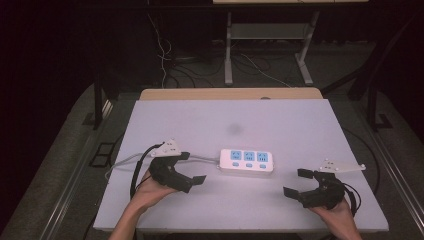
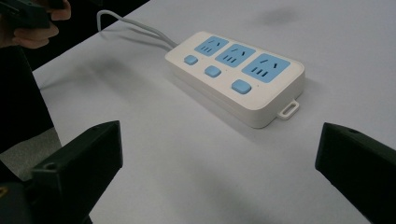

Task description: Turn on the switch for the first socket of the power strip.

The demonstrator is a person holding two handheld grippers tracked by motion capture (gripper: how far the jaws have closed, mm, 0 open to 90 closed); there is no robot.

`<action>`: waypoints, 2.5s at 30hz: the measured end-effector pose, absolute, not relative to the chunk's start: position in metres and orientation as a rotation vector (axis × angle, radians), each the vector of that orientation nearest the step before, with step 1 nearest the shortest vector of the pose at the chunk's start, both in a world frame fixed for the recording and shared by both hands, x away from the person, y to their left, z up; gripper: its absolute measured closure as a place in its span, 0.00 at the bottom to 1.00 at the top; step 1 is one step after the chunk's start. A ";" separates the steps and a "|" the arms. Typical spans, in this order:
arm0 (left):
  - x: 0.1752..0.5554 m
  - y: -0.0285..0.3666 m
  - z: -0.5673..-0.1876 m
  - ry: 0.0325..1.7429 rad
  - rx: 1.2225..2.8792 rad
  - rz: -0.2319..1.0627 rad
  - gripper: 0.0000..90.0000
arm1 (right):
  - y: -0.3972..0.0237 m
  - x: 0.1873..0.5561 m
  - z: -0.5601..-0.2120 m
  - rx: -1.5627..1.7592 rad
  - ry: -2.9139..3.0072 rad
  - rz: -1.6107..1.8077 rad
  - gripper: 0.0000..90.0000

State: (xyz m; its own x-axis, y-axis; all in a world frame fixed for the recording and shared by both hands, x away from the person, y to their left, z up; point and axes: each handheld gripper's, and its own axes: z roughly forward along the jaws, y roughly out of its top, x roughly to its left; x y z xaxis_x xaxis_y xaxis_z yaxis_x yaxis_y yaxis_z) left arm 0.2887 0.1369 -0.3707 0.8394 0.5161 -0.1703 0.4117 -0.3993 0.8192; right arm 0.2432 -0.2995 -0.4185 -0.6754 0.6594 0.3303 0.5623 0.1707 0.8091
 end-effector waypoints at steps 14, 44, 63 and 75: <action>0.304 0.120 -0.355 0.630 2.080 0.127 0.02 | -0.300 0.243 -0.418 1.223 2.332 1.542 0.00; 0.340 0.078 -0.349 0.591 2.162 0.097 0.04 | -0.301 0.244 -0.419 1.216 2.337 1.542 0.00; 0.352 0.052 -0.360 0.561 2.258 0.056 0.14 | -0.300 0.244 -0.419 1.212 2.347 1.541 0.00; 0.361 0.036 -0.368 0.540 2.311 0.015 0.26 | -0.299 0.243 -0.419 1.207 2.354 1.549 0.00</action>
